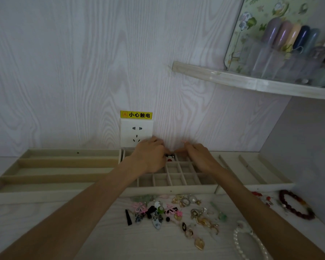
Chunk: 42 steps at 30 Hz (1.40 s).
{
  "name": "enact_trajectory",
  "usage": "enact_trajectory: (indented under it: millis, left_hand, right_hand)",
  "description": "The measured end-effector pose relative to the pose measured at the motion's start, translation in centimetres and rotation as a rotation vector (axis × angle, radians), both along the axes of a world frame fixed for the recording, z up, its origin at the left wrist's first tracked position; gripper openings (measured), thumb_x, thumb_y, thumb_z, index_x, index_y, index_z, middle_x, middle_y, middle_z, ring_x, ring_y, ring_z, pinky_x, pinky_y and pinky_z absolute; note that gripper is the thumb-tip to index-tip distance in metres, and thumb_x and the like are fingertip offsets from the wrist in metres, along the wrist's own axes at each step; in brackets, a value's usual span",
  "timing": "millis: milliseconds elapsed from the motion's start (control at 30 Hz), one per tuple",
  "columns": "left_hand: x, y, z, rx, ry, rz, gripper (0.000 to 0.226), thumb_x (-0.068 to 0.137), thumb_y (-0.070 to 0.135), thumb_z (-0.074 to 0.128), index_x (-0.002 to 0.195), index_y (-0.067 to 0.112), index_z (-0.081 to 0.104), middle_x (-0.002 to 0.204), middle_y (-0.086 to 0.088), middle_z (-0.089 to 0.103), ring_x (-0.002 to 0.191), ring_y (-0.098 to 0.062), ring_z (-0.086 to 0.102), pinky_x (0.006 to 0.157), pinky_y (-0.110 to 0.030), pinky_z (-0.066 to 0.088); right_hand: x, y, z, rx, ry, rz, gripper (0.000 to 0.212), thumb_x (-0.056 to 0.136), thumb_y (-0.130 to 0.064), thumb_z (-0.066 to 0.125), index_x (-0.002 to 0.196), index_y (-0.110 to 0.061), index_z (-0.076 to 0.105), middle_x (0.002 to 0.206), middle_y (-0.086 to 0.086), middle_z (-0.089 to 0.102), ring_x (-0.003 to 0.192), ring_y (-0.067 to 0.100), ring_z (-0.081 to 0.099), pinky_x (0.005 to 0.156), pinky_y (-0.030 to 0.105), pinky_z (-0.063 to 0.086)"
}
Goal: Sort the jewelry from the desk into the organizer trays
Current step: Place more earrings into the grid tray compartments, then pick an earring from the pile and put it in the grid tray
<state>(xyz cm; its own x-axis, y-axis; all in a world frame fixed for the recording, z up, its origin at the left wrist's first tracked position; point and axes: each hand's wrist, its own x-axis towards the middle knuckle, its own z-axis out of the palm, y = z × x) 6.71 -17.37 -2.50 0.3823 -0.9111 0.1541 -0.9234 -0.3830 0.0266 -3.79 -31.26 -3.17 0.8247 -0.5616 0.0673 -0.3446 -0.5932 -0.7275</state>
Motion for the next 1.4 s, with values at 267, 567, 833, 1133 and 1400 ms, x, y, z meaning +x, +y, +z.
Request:
enact_trajectory:
  millis: [267, 567, 833, 1133, 1400]
  left_hand:
    - [-2.0, 3.5, 0.9, -0.093, 0.159, 0.019, 0.038, 0.094, 0.028, 0.045, 0.132, 0.03, 0.052, 0.121, 0.003, 0.053, 0.112, -0.016, 0.043, 0.085, -0.031, 0.039]
    - [-8.5, 9.2, -1.2, -0.425, 0.392, -0.004, 0.028, 0.092, 0.022, 0.053, 0.116, 0.032, 0.064, 0.105, 0.018, 0.061, 0.093, -0.001, 0.055, 0.081, -0.026, 0.048]
    - [-11.0, 9.5, -1.1, -0.499, 0.459, -0.087, 0.021, 0.089, 0.025, 0.061, 0.108, 0.033, 0.067, 0.097, 0.026, 0.06, 0.087, 0.007, 0.058, 0.082, -0.025, 0.051]
    - [-11.1, 10.0, 0.2, -0.328, 0.897, -0.113, 0.02, 0.088, 0.021, 0.063, 0.102, 0.035, 0.068, 0.097, 0.019, 0.069, 0.089, 0.005, 0.064, 0.081, -0.017, 0.051]
    - [-12.6, 10.5, 2.6, -0.298, 1.162, -0.038, 0.024, 0.089, 0.046, 0.051, 0.095, 0.033, 0.07, 0.087, 0.019, 0.073, 0.073, 0.007, 0.065, 0.057, -0.007, 0.043]
  right_hand:
    - [-5.6, 1.5, 2.9, -0.03, -0.004, 0.128, 0.026, 0.092, -0.04, 0.051, 0.098, -0.026, 0.073, 0.097, -0.006, 0.07, 0.093, 0.009, 0.062, 0.085, 0.024, 0.046]
    - [-12.1, 7.2, 1.7, -0.271, 0.034, 0.265, 0.012, 0.084, -0.024, 0.067, 0.093, -0.03, 0.073, 0.084, -0.019, 0.065, 0.074, -0.007, 0.053, 0.065, 0.007, 0.04]
    - [-16.4, 9.7, -0.1, -0.441, 0.163, 0.136, 0.017, 0.071, -0.051, 0.073, 0.076, -0.035, 0.069, 0.081, -0.015, 0.059, 0.079, 0.001, 0.048, 0.066, 0.016, 0.037]
    - [-16.6, 10.0, 1.8, 0.217, -0.153, 0.086, 0.008, 0.08, -0.032, 0.067, 0.072, -0.03, 0.07, 0.07, -0.012, 0.066, 0.064, -0.001, 0.054, 0.061, 0.009, 0.04]
    - [-14.9, 11.2, 2.1, 0.833, -0.252, 0.086, 0.014, 0.077, -0.034, 0.062, 0.074, -0.025, 0.073, 0.076, -0.005, 0.057, 0.07, 0.008, 0.048, 0.072, 0.023, 0.037]
